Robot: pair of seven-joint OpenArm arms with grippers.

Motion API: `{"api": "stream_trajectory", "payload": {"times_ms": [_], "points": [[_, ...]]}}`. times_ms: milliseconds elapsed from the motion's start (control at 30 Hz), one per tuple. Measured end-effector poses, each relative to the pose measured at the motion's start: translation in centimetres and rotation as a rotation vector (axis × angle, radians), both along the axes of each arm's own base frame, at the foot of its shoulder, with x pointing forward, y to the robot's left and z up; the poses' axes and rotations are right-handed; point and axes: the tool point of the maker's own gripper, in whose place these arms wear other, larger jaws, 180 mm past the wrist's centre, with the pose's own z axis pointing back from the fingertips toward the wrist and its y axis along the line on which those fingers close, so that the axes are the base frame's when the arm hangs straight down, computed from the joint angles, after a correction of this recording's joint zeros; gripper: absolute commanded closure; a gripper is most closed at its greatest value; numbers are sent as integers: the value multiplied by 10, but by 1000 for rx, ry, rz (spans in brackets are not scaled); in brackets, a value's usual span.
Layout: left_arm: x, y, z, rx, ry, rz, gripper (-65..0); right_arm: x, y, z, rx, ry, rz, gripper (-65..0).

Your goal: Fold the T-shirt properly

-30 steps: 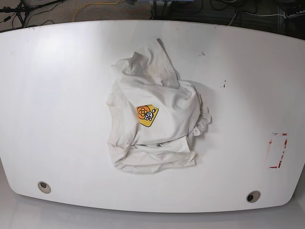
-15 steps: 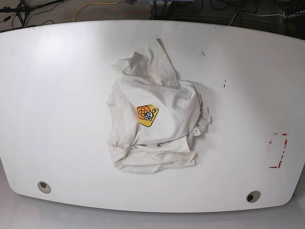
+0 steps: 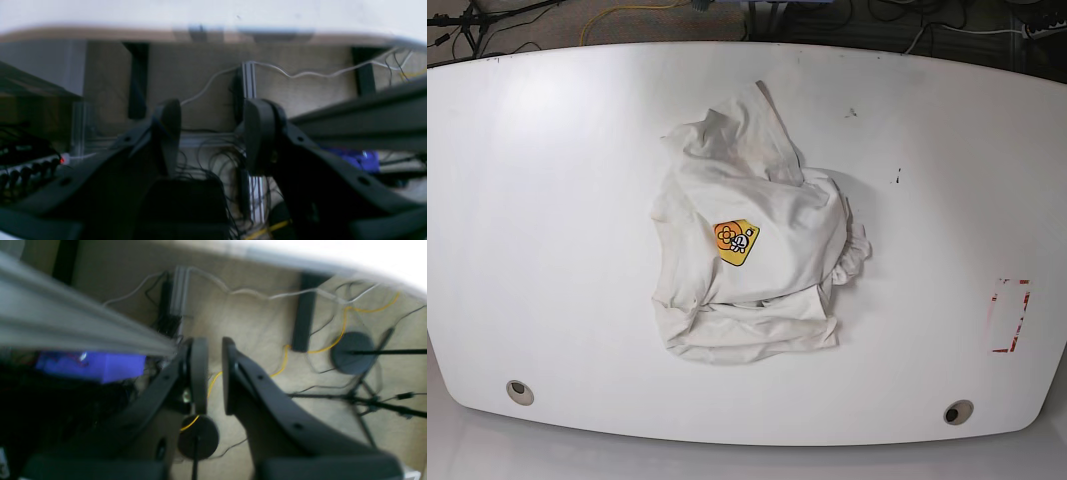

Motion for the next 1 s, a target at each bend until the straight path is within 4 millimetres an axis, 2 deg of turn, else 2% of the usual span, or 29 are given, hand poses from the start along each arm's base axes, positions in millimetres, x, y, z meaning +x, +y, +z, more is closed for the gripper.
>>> {"api": "stream_trajectory", "payload": {"times_ms": [433, 800, 1000], "points": [[28, 21, 18, 75, -88, -5, -277, 19, -5, 13, -18, -57, 1, -67], [40, 18, 27, 72, -136, 4, -287, 24, -2, 19, -14, -72, 8, -68], [46, 24, 30, 88, -155, 6, -289, 41, 0, 19, -11, -111, 9, -66]]}}
